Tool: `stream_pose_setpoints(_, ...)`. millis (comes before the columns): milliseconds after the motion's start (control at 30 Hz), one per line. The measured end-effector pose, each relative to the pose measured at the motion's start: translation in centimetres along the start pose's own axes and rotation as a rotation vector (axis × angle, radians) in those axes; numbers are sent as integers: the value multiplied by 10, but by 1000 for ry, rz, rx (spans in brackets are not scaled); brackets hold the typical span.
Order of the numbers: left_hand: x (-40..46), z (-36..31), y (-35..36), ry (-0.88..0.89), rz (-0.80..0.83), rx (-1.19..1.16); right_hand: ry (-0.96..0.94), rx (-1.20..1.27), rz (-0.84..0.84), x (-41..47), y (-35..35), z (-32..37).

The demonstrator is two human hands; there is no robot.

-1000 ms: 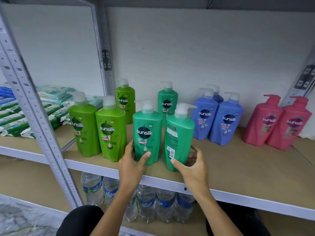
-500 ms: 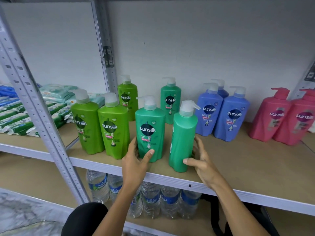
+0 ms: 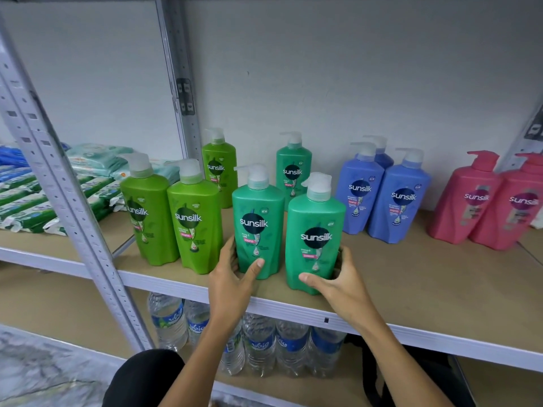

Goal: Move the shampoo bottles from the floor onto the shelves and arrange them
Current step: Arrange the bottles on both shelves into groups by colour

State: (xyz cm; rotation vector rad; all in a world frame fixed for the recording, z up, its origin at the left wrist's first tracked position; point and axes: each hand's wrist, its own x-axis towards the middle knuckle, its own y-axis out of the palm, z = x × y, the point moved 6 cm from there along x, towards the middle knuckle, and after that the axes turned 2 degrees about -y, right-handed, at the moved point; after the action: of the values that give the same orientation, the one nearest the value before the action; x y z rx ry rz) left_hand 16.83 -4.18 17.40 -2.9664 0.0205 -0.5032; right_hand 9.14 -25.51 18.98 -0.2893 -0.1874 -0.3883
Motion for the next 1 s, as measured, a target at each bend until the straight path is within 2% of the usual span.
stream_pose_setpoints(67, 0, -1, 0, -2, 0, -4, -15, -138, -107, 1, 1, -1)
stream_pose_setpoints(133, 0, -1, 1, -4, 3, -2, -14, -172, -121, 1, 2, -4)
stream_pose_setpoints(233, 0, 0, 1, -15, 2, -14, -2, -100, -50, -1, -1, -4)
stream_pose_setpoints(433, 1, 3, 1, -32, -1, -3, -44, -113, -55, -2, -1, -3)
stream_pose_setpoints(767, 4, -2, 1, -47, -6, -37, -11, -139, 83, 11, 1, -10)
stream_pose_setpoints(1000, 5, 1, 0, -62, 14, -9, -2, -129, 114, 14, 4, -18)
